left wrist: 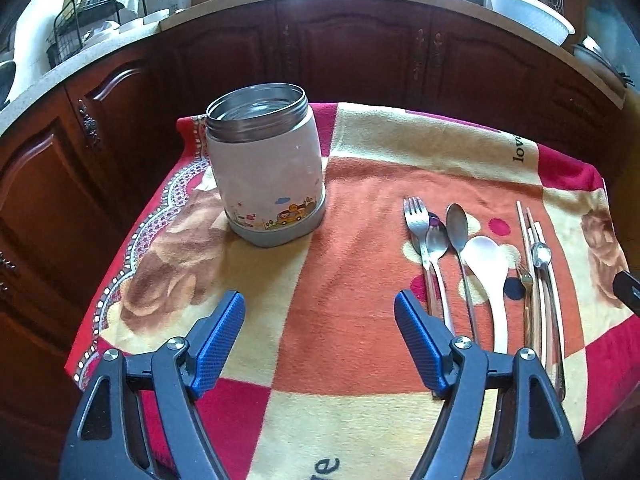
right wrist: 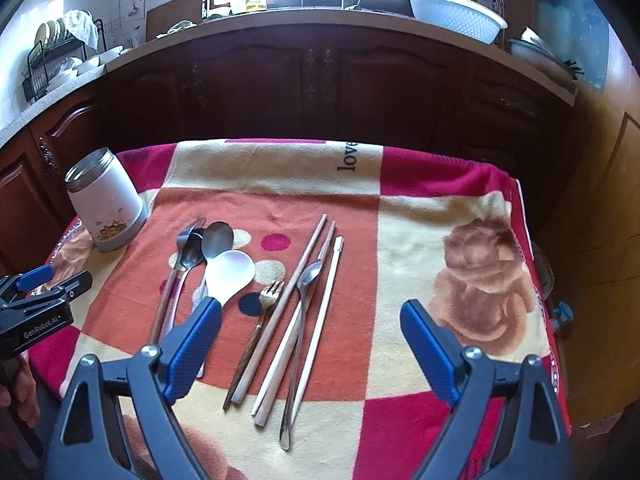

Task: Organize utensils
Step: 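Move both tools toward the row of cutlery beside the white canister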

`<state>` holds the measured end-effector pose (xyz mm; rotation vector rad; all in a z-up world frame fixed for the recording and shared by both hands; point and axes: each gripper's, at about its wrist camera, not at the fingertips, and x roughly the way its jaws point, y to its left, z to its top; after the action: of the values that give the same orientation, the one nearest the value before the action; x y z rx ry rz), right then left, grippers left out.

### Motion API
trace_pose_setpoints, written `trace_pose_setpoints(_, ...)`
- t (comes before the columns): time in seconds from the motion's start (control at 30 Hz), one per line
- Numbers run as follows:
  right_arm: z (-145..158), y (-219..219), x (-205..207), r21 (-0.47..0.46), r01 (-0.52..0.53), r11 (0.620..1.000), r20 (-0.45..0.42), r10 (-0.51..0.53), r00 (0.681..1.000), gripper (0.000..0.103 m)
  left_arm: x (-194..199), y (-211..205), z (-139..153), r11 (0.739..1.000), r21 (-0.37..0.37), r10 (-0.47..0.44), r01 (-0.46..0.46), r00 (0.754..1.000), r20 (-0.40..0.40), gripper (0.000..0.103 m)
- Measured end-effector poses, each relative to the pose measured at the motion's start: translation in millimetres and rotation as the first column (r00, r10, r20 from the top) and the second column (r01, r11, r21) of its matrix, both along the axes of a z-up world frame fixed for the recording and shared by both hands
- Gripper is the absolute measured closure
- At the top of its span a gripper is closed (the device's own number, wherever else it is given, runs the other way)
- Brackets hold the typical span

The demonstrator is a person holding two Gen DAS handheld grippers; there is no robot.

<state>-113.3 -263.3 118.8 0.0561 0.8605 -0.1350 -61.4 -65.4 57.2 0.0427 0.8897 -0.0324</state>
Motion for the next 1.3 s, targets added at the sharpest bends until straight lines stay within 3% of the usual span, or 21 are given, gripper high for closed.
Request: trace_pose_setpoints(1.3,-10.2,-18.6,3.6,0.003,0.067,0.998,-0.046,-0.067,0.997,0.01,1.9,-13.0,4.7,0.998,-0.041,-0.047,0.046,0.998,-0.031,0.0)
